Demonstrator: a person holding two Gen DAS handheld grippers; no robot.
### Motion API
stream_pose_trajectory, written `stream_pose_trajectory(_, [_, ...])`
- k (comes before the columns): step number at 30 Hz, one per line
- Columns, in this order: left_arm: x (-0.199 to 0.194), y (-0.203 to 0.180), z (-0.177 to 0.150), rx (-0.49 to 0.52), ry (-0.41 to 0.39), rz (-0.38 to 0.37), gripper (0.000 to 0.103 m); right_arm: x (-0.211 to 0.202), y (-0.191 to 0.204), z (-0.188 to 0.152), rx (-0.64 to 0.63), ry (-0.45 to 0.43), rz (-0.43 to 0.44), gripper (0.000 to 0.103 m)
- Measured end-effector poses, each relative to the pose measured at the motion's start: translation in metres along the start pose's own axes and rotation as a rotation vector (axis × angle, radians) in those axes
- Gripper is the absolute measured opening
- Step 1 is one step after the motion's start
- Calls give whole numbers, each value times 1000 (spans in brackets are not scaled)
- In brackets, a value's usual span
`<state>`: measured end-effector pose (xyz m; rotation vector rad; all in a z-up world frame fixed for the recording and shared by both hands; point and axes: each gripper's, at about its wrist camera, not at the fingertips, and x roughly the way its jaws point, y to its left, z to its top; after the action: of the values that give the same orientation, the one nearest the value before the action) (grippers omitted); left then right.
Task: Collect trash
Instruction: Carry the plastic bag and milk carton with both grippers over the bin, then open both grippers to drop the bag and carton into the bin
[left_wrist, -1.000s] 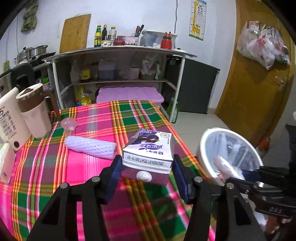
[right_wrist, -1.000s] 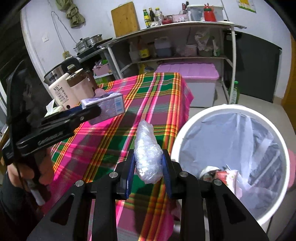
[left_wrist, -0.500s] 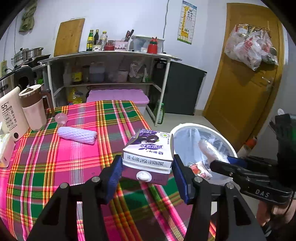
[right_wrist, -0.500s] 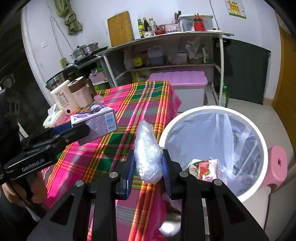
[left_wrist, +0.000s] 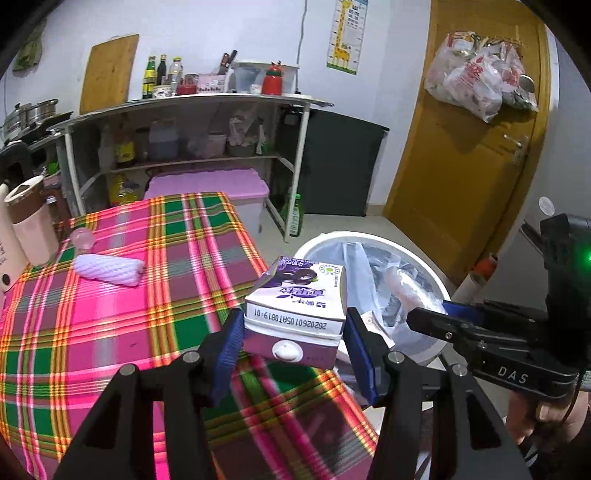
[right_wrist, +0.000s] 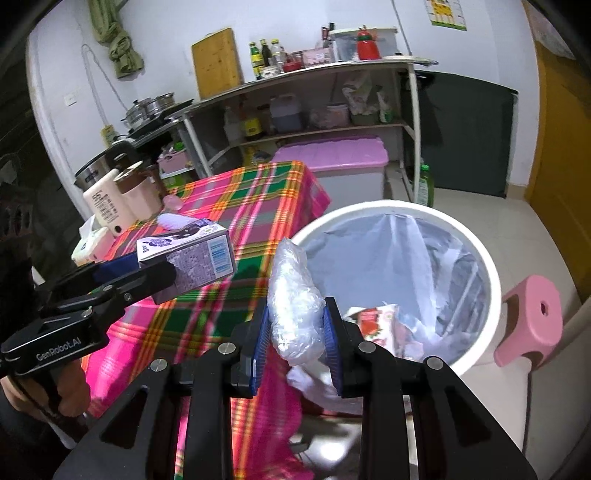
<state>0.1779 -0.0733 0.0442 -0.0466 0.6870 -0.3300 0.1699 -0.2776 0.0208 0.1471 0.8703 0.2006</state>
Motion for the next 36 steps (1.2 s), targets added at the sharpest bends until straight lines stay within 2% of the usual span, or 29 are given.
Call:
stream_pose_trajectory(13, [47,-29,7,42,66,-69,56,12,-57,-3,93,34,-73,29])
stream_pose_trajectory(23, [73,-46,10,66,114,-107,57,28,-77,-7,114,77,-102,30])
stream_pose_trajectory(24, [75,-46,10,66,119,-106,57,29,-78,-7,114,79,-104,31])
stream_pose_trajectory(28, [79,-46,11,58,130,-110,57,29,-81,-7,112,74,-109,44])
stream_pose_trajectory(36, [78,-47,12,53,133,-124,58,23,-79,-7,109,53,-106,46])
